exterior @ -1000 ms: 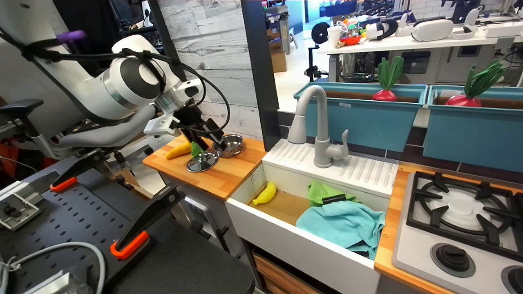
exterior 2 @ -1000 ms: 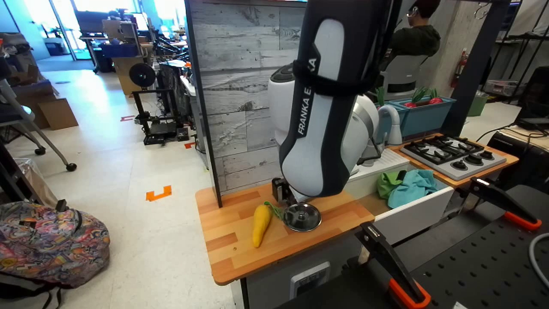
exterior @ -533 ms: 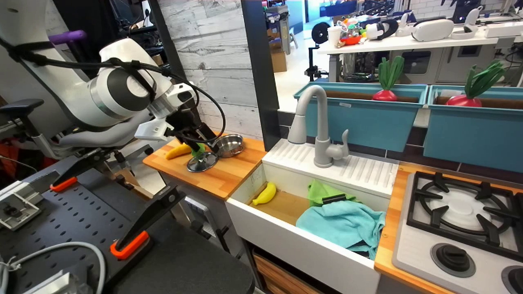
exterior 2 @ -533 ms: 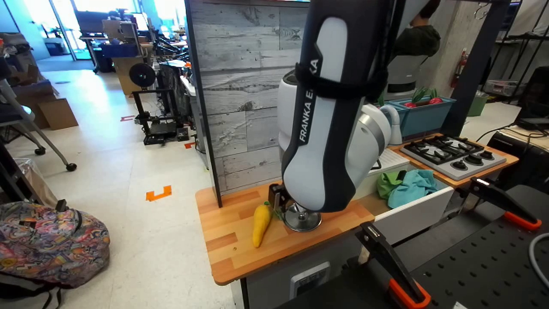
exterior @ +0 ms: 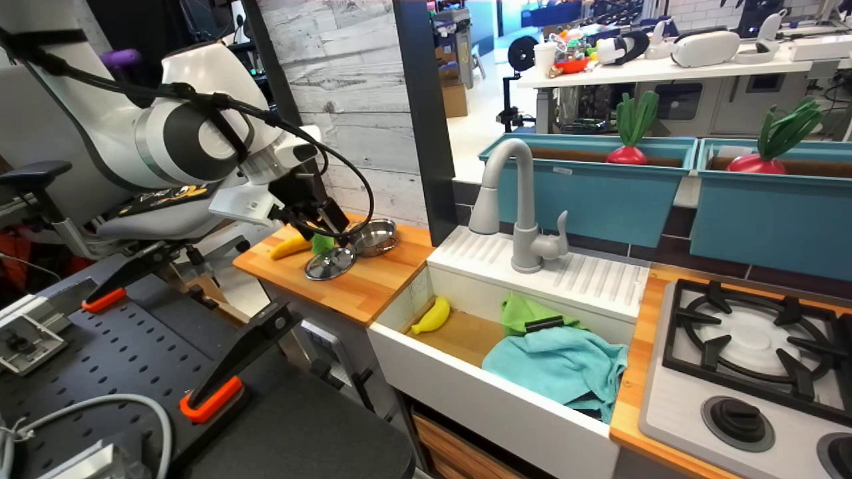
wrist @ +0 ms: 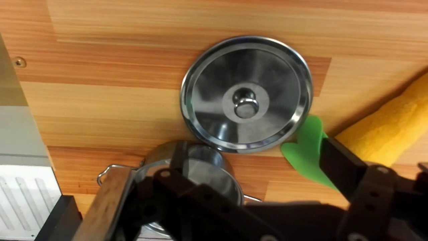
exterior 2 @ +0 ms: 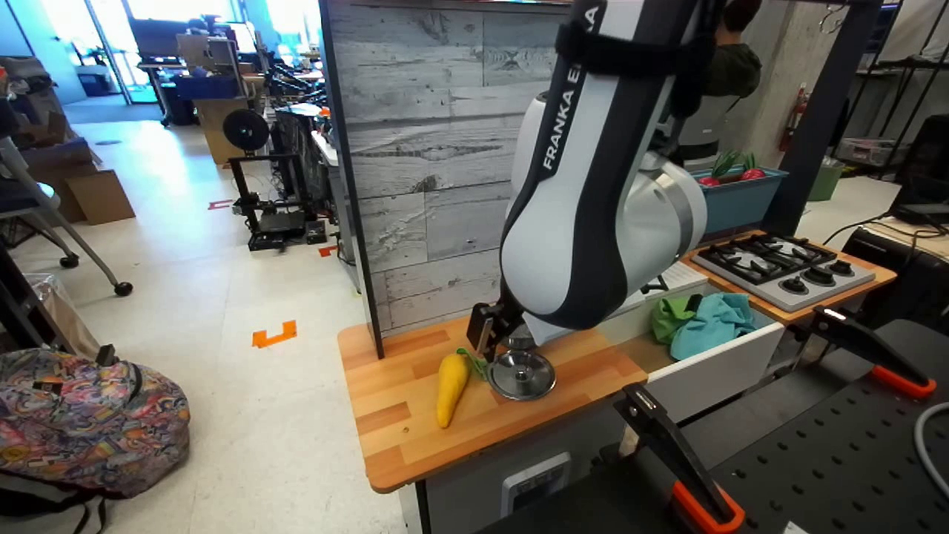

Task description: Put the silver lid on the silver pot

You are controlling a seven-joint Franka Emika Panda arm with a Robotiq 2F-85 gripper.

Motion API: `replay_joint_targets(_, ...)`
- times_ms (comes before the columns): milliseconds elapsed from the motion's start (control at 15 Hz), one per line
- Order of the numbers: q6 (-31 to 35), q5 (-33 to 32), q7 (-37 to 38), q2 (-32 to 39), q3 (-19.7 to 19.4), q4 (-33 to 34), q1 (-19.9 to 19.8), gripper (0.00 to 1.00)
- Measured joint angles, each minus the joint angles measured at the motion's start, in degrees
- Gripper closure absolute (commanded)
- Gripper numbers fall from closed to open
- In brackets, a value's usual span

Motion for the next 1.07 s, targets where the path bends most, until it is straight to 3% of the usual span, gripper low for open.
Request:
replay_joint_targets(333,-4.6,0.1,-1.5,-1.3,3.0,-1.3,-4.0,0.0)
replay_joint_targets(1067,-10.4,0.8,-0.5,-1.6,-0.4,-0.4,-1.4,0.0)
